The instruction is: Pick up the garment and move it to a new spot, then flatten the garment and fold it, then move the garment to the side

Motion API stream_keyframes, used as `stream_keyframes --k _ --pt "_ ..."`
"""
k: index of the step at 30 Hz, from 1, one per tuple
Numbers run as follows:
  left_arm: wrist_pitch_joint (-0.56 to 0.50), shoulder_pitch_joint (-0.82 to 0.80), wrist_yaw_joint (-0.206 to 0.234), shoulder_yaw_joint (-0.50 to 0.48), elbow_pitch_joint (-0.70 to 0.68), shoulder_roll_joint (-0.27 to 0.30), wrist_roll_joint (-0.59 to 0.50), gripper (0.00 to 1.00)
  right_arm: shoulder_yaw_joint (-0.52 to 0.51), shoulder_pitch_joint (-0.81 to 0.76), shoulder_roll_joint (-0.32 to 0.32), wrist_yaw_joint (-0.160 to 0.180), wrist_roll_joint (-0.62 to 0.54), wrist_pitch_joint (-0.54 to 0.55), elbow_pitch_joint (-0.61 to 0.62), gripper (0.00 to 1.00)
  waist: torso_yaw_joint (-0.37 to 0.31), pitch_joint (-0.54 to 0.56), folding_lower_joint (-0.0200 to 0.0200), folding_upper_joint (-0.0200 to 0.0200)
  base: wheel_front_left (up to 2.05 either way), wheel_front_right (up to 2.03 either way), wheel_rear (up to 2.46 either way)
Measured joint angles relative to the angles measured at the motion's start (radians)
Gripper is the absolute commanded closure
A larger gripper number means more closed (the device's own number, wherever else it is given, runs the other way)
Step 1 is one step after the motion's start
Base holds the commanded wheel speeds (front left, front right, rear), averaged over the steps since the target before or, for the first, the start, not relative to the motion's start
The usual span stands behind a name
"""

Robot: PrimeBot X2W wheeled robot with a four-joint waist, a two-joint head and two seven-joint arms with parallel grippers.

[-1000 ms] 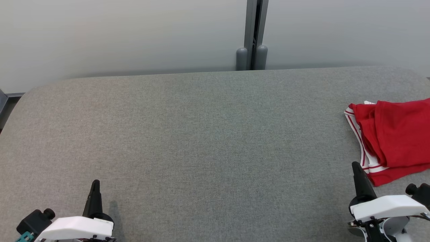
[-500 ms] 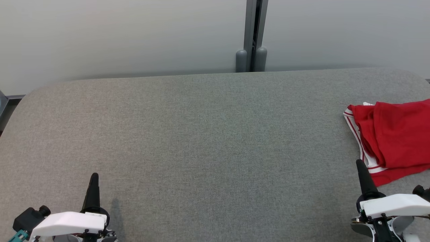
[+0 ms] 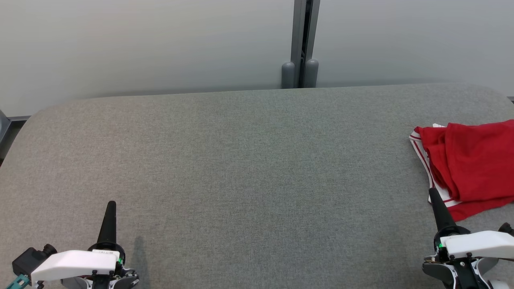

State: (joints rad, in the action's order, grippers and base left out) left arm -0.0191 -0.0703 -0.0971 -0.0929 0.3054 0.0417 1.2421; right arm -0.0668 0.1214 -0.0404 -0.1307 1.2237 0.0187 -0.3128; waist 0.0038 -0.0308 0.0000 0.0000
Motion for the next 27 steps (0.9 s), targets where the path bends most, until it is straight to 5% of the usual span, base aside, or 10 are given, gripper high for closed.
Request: stream_keyframes --k 27 --pt "-0.06 -0.019 -0.018 -0.012 -0.036 0.003 0.232 1.0 -0.029 -0.007 -0.003 0.0 0.241 0.059 0.041 1.0 -0.002 0.016 0.0001 0.0 0.0 0.0 0.0"
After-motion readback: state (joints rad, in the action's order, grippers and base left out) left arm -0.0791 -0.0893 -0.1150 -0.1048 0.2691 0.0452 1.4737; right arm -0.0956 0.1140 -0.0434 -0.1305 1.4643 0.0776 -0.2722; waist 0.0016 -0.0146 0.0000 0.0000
